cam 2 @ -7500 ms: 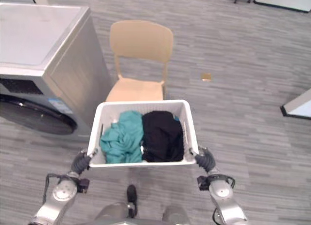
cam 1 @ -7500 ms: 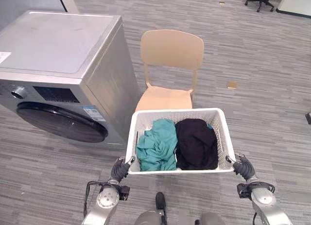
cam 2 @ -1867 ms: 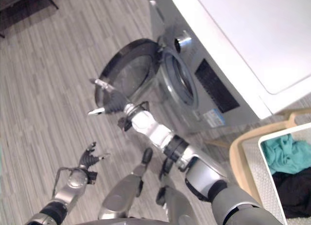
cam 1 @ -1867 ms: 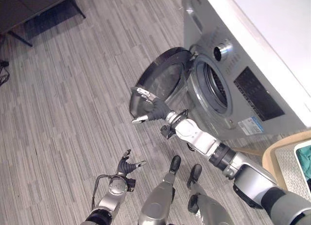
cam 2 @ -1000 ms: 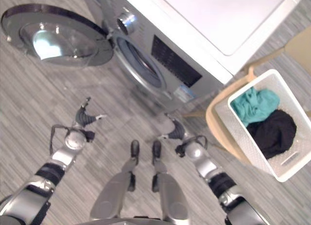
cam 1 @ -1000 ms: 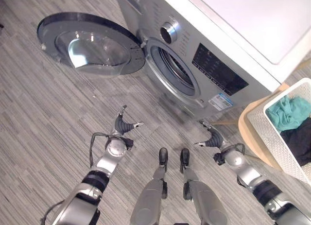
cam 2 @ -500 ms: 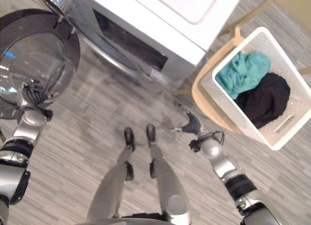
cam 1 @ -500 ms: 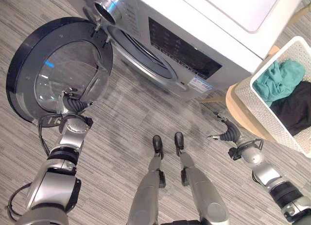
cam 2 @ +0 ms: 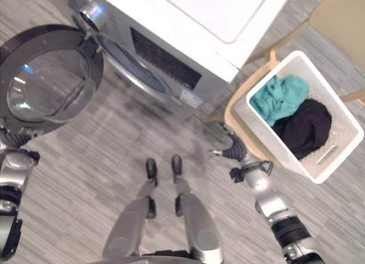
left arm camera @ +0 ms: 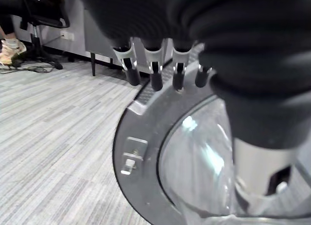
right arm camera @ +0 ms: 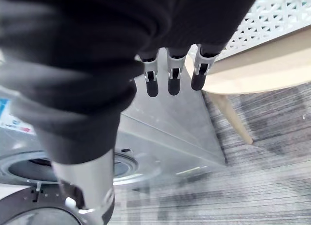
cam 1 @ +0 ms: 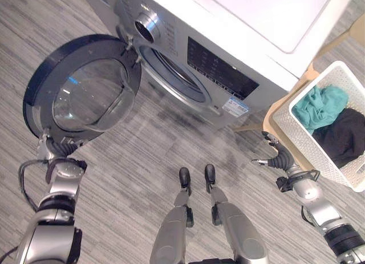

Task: Grab the laundry basket,head to the washer,open it,put in the laundry and shut it.

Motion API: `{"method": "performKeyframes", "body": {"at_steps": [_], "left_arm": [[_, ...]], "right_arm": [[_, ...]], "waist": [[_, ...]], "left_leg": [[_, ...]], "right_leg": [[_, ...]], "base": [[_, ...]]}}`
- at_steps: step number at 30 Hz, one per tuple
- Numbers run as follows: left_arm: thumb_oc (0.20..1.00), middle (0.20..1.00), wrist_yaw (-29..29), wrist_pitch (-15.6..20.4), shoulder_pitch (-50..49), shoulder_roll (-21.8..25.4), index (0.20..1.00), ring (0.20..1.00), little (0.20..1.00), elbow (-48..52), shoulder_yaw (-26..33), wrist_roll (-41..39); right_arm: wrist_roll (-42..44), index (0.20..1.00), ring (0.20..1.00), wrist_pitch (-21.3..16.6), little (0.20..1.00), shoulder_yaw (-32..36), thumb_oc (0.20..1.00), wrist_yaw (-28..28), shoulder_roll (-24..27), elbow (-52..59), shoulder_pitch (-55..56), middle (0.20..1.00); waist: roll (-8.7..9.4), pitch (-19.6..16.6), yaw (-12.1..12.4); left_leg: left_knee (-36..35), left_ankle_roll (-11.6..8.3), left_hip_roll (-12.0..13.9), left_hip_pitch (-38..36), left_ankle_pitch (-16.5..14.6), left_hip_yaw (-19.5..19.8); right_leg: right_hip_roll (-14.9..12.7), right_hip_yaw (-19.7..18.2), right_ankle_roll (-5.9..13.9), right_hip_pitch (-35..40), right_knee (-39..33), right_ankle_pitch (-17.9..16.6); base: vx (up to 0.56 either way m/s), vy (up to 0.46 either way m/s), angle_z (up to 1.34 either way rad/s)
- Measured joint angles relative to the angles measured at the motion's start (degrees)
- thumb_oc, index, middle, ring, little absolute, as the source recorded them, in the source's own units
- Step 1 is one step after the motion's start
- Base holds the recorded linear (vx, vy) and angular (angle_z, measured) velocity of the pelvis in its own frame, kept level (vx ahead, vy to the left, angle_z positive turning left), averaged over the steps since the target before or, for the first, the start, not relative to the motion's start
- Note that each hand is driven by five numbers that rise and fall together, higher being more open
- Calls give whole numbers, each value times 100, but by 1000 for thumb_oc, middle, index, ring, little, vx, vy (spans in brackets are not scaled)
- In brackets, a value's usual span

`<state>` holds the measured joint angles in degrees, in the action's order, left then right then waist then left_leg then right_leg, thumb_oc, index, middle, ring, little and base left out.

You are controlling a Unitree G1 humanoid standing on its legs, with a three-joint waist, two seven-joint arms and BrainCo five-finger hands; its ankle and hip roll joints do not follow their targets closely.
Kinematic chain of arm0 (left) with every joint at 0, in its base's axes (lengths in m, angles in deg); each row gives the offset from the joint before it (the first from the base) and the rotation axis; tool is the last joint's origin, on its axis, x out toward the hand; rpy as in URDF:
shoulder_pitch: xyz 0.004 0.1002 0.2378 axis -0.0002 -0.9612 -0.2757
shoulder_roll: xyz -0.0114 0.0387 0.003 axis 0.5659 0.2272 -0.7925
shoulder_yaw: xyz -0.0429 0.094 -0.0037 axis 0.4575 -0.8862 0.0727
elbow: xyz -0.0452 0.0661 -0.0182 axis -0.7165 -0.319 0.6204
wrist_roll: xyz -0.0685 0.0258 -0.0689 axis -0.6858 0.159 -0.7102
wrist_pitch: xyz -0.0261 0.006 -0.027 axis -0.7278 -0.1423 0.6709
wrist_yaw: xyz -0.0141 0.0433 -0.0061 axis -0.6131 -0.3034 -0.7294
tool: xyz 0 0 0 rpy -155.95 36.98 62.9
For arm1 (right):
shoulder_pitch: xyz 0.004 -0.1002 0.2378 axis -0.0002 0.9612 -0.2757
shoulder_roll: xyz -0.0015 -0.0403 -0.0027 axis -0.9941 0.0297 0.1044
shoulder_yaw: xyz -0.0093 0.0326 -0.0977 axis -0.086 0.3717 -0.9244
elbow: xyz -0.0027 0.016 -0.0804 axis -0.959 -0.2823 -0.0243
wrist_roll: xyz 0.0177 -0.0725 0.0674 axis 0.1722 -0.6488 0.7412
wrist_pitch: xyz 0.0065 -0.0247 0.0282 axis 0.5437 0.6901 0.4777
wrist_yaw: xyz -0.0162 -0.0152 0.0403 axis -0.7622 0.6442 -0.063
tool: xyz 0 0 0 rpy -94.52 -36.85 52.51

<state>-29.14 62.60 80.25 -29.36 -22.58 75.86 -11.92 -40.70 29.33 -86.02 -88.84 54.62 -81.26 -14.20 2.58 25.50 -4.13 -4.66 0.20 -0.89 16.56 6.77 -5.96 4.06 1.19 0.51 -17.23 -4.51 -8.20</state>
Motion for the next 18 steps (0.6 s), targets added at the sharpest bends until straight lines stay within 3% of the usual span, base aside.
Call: {"method": "performKeyframes", "body": {"at_steps": [2, 5, 6, 7, 9, 10, 11, 12, 14, 16, 17, 18], "left_arm": [[1000, 1000, -27, 115, -798, -417, 1000, 1000, 1000, 1245, 109, 1], [1000, 1000, -77, 143, -1272, -978, 1000, 1000, 1000, 1617, 43, -22], [1000, 1000, -204, 177, -1810, -1452, 1000, 1000, 1000, 2023, -57, -19], [1000, 1000, -280, 180, -2007, -1558, 1000, 1000, 1000, 2036, -156, -18], [1000, 1000, -404, 163, -2343, -1696, 1000, 1000, 1000, 2039, -265, -10], [1000, 1000, -527, 158, -2612, -1829, 1000, 1000, 1000, 2036, -330, -8], [1000, 1000, -591, 159, -2833, -1890, 1000, 1000, 1000, 2036, -406, -5], [1000, 1000, -670, 159, -2946, -2009, 1000, 1000, 1000, 1837, -458, 11], [1000, 1000, -842, 128, -3133, -2168, 1000, 1000, 1000, 1361, -602, 39], [1000, 1000, -972, 101, -3286, -2326, 1000, 1000, 1000, 1306, -673, 41], [1000, 1000, -1036, 153, -3285, -2464, 1000, 1000, 1000, 1134, -717, 65], [1000, 1000, -1092, 128, -3342, -2476, 1000, 1000, 1000, 1116, -807, 125]], "right_arm": [[4, 1000, 1000, 40, 1000, 168, 1000, 74, -211, 25, 118, 1000], [-4, 1000, 1000, 96, 1000, 254, 1000, 114, -380, 53, 118, 1000], [-41, 1000, 1000, 150, 1000, 358, 1000, 137, -528, 62, 118, 1000], [-42, 1000, 1000, 155, 1000, 366, 1000, 147, -523, 65, 138, 1000], [-115, 1000, 1000, 208, 1000, 487, 1000, 183, -546, 81, 244, 1000], [-264, 1000, 1000, 272, 1000, 668, 1000, 218, -611, 88, 340, 1000], [-333, 1000, 1000, 293, 1000, 689, 1000, 233, -559, 95, 532, 1000], [-501, 1000, 1000, 328, 1000, 679, 1000, 255, -620, 111, 574, 1000], [-510, 1000, 1000, 326, 1000, 680, 1000, 255, -623, 212, 707, 1000], [-598, 1000, 1000, 330, 1000, 690, 1000, 243, -562, 250, 989, 1000], [-729, 1000, 1000, 372, 1000, 673, 1000, 255, -547, 150, 1037, 1000], [-743, 1000, 1000, 380, 1000, 618, 1000, 264, -540, 154, 1051, 1000]], "waist": [[93, -84, 104], [130, -133, 125], [171, -177, 130], [182, -275, 129], [184, -499, 64], [150, -573, 90], [93, -802, 25], [29, -838, 114], [-85, -1046, 121], [-183, -1288, 13], [-332, -1323, -18], [-381, -1404, 91]], "left_leg": [[2, 25, -25, -258, -44, -139], [2, 72, -29, -573, -132, -285], [3, 99, -12, -900, -211, -487], [2, 115, -6, -977, -255, -586], [4, 131, -7, -1086, -321, -717], [4, 189, 45, -1394, -362, -965], [5, 158, 111, -1498, -427, -1139], [5, 153, 212, -1778, -512, -1560], [-16, 111, 243, -2011, -673, -1945], [-16, 54, 313, -2118, -802, -2036], [-10, -110, 526, -2250, -725, -2474], [12, -108, 573, -2304, -791, -2575]], "right_leg": [[-19, -154, 6, 214, 0, 68], [-17, -240, 39, 480, 1, 95], [-5, -377, 43, 730, 16, 98], [-2, -386, 50, 781, 14, 106], [-9, -392, 77, 769, 78, 286], [10, -417, 113, 859, 413, 518], [-31, -169, 88, 844, 508, 745], [-177, 252, 145, 847, 756, 853], [-476, 487, 187, 831, 971, 824], [-561, 603, 302, 803, 995, 728], [-699, 1650, 205, 772, 1201, 936], [-806, 1934, 220, 716, 1273, 930]], "base": [[111, 40, -25], [133, 61, -35], [112, 46, -61], [114, 32, -68], [82, 14, -48], [149, -42, -68], [230, -103, -135], [159, -103, -135], [71, -91, -128], [187, -236, -77], [148, -192, -89], [161, -312, -96]]}}
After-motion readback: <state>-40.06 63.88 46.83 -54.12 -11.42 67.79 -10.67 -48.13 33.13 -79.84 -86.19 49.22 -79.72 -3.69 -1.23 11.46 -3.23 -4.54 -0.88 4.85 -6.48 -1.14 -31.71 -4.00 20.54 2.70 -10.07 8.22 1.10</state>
